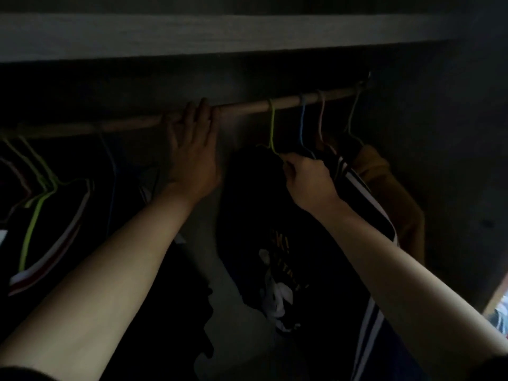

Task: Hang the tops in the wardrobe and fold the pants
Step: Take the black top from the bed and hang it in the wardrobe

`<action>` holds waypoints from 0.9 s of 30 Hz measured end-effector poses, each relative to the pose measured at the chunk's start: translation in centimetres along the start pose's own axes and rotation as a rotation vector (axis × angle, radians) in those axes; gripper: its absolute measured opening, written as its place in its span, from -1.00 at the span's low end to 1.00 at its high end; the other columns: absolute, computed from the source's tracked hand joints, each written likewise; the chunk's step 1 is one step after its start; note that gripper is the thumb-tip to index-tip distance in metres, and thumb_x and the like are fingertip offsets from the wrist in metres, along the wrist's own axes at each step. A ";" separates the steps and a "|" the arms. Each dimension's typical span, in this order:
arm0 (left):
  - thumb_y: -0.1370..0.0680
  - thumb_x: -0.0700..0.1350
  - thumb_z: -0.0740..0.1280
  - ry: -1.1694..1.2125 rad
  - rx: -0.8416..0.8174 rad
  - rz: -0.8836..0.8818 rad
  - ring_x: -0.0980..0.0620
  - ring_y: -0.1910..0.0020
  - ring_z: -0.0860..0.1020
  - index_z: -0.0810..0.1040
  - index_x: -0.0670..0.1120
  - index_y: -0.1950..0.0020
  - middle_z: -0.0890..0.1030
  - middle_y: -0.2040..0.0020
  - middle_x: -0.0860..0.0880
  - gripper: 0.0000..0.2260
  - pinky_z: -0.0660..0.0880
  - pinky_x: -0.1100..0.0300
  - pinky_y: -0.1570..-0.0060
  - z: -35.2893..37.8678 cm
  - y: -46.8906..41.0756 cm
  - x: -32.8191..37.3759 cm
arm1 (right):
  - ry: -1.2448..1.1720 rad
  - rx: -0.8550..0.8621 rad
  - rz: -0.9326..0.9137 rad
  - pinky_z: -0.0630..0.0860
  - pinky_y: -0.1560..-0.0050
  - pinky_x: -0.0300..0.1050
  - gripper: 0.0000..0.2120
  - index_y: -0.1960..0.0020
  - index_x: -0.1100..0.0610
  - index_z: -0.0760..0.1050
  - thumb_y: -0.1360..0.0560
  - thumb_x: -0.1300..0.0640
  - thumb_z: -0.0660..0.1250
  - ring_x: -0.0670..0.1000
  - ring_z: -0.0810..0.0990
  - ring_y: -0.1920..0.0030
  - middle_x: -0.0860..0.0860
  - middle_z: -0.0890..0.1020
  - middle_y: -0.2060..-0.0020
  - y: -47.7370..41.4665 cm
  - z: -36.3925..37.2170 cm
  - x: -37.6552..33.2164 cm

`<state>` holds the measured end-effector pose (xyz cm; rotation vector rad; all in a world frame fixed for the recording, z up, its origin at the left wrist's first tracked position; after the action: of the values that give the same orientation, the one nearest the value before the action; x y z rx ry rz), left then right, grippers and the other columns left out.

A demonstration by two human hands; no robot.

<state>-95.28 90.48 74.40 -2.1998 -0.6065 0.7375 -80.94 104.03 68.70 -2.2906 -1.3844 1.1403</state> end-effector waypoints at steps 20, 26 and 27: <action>-0.62 0.08 0.09 0.715 -0.021 -0.050 -0.14 -0.53 0.17 0.31 -0.06 -0.50 0.19 -0.56 -0.13 -0.53 0.19 -0.21 -0.41 -5.3 20.2 13.2 | 0.413 0.208 0.235 0.58 0.05 0.03 -0.55 -0.49 0.05 0.31 -0.62 0.01 0.19 0.16 0.57 -0.20 0.05 0.48 -0.34 28.0 -4.9 3.2; -0.61 0.09 0.08 0.858 -0.237 -0.022 -0.13 -0.54 0.16 0.30 -0.11 -0.52 0.19 -0.57 -0.15 -0.49 0.14 -0.24 -0.43 -5.9 30.3 21.7 | 0.570 0.203 0.450 0.42 -0.31 0.17 -0.46 -0.52 0.05 0.27 -0.60 -0.12 0.20 0.24 0.36 -0.44 0.19 0.30 -0.50 41.3 -8.4 7.5; -0.61 0.10 0.07 0.865 -0.275 -0.008 -0.13 -0.54 0.16 0.29 -0.11 -0.52 0.18 -0.57 -0.16 -0.48 0.14 -0.24 -0.43 -6.3 31.3 23.2 | 0.584 0.197 0.484 0.36 -0.37 0.17 -0.43 -0.54 0.04 0.24 -0.60 -0.13 0.21 0.23 0.30 -0.48 0.19 0.25 -0.53 43.1 -9.1 8.2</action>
<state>-68.21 82.05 46.93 -2.4672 -0.2675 -0.3493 -44.40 89.87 46.97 -2.5764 -0.5019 0.5786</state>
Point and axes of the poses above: each hand's wrist, its own y-axis away from the middle knuckle, its own z-axis out of the palm, x = y × z, the point moved 10 cm from there along -y, towards the middle knuckle
